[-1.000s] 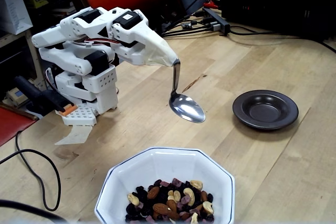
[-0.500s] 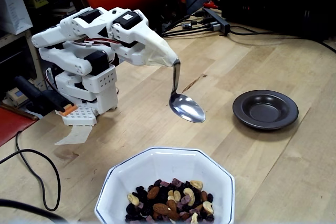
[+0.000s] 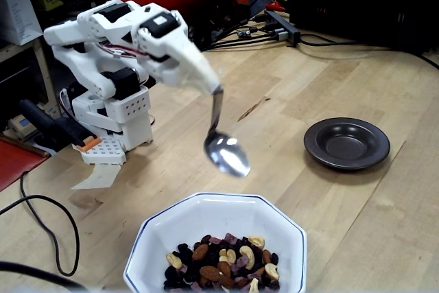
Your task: Use spoon to transfer food from the white bowl to brown plate
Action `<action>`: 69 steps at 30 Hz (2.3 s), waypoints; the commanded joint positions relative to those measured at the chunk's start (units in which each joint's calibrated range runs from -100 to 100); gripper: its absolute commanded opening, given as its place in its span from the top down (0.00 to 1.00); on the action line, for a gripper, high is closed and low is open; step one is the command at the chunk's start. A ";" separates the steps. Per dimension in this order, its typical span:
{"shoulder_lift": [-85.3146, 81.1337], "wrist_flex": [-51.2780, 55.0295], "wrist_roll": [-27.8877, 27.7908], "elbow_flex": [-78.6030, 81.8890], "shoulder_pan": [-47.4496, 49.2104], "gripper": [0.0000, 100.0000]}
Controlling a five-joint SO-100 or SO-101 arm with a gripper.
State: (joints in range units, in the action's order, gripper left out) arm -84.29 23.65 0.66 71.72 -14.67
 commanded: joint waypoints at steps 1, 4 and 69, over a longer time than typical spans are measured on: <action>9.10 -1.43 0.29 -7.65 -5.85 0.96; 13.98 -1.43 0.34 -9.59 -8.66 0.96; 25.45 -16.29 -14.90 -0.66 -16.81 0.96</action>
State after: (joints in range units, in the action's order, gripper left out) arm -58.61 8.71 -11.79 71.72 -29.56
